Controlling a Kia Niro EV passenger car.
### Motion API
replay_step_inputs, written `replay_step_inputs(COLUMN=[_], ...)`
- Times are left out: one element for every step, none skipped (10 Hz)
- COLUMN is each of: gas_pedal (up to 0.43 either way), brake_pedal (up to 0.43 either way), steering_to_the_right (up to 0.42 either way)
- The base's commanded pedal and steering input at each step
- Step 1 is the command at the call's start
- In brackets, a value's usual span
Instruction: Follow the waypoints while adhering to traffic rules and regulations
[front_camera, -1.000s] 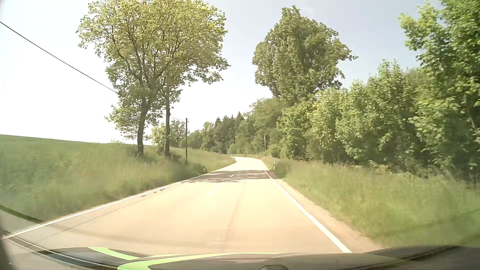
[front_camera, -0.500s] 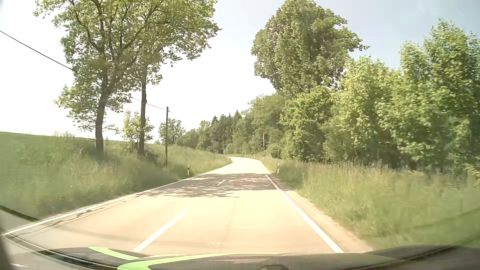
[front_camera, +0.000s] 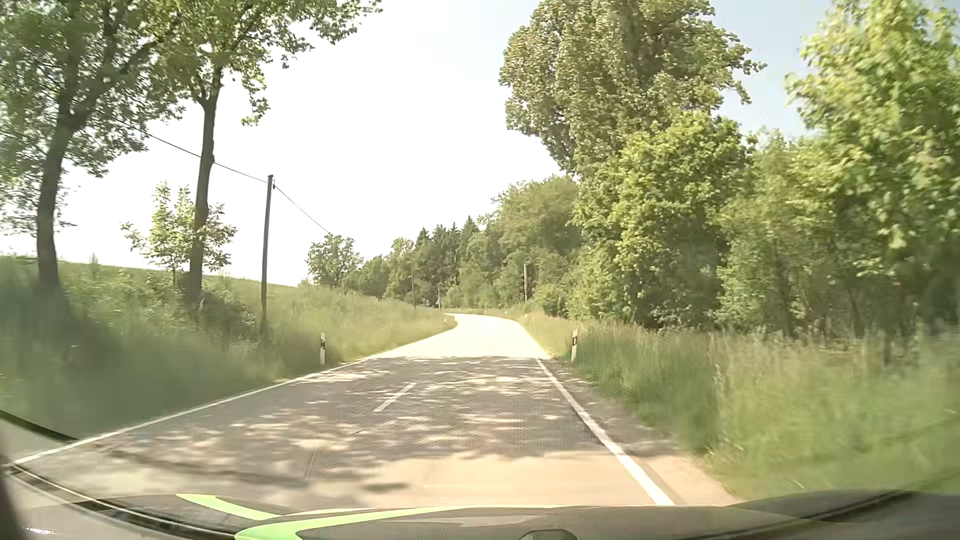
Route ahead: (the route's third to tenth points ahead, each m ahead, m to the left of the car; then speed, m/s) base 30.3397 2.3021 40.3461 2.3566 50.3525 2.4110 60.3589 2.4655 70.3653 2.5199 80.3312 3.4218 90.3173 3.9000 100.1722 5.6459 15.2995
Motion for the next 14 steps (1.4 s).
replay_step_inputs(gas_pedal=[0.378,0.378,0.37,0.35,0.331,0.299,0.299,0.299,0.299,0.299,0.299,0.28,0.268,0.26], brake_pedal=[0.0,0.0,0.0,0.0,0.0,0.0,0.0,0.0,0.0,0.0,0.0,0.0,0.0,0.0], steering_to_the_right=[0.001,0.001,0.0,0.0,0.0,0.0,-0.001,-0.004,-0.005,-0.004,-0.004,-0.004,-0.004,-0.004])
